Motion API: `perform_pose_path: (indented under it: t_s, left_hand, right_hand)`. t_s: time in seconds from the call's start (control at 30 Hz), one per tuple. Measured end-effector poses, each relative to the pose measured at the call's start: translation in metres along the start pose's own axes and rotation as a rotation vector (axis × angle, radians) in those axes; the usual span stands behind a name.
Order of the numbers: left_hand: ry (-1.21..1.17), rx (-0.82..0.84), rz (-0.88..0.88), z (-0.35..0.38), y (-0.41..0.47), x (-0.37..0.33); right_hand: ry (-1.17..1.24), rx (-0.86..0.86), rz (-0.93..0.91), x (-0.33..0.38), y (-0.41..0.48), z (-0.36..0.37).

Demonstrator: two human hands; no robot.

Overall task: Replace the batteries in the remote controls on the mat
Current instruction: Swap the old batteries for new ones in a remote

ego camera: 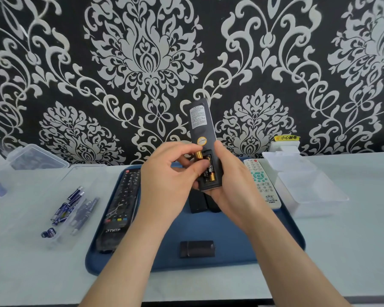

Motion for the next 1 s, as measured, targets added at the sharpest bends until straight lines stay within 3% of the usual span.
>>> perform_pose_path:
  t_s: [0.17, 0.33, 0.5, 0.57, 0.67, 0.8, 0.87, 1.0]
  left_hand:
    - [0.179, 0.051, 0.066, 0.004, -0.001, 0.010]
    - [0.655, 0.068, 0.310, 0.012, -0.011, 0.002]
    - [0.819, 0.151, 0.322, 0.015, -0.018, 0.008]
    - [0.790, 0.249, 0.229, 0.016, -0.018, 0.018]
    - [0.463, 0.351, -0.014, 0.012, -0.018, 0.034]
    - [0.160, 0.308, -0.018, -0.004, -0.016, 0.018]
    - [0.200, 0.474, -0.052, 0.000, -0.020, 0.015]
    - [0.748, 0.966, -0.183, 0.031, -0.049, 0.046]
  right_hand:
    - [0.033, -0.044, -0.021, -0.001, -0.003, -0.005]
    - [0.052, -0.111, -0.004, -0.010, -0.003, -0.011]
    - [0.114, -0.015, 0.044, -0.009, -0.006, -0.005]
    - [0.107, 0.089, 0.090, -0.009, -0.007, -0.001]
    - [0.053, 0.166, 0.125, -0.011, -0.006, -0.002]
    - [-0.001, 0.104, 0.115, -0.011, -0.004, -0.010]
    - [0.013, 0.052, 0.107, -0.011, -0.002, -0.016]
    - [0.067, -0.013, 0.109, -0.010, -0.002, -0.022]
Point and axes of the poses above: each hand's wrist, its own y-axis towards the middle knuckle, its own z-axis out of the palm, x = y × z, the point moved 7 cm from there along y, towards the middle knuckle, and after that the axes turned 9 degrees about x, right-handed, at the moved point
